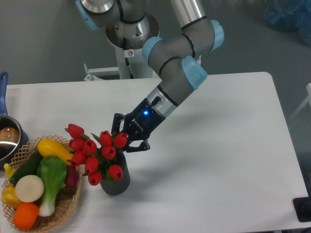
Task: Pick up the flowers from the vase
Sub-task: 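Lower the gripper around the tulip stems and close on them, then lift the gripped tulips up out of the grey vase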
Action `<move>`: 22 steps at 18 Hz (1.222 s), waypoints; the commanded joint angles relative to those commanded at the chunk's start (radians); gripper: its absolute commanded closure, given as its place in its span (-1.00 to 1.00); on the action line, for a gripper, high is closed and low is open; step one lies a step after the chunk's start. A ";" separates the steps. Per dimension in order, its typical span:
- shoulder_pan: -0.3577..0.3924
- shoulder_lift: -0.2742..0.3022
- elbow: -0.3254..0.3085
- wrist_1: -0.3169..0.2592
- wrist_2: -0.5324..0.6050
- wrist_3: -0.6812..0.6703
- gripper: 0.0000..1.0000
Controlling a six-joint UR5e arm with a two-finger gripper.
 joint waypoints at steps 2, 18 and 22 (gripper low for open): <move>0.000 0.012 0.003 0.000 -0.012 -0.018 0.97; 0.023 0.075 0.103 0.000 -0.117 -0.256 0.97; 0.026 0.075 0.129 -0.002 -0.117 -0.293 0.97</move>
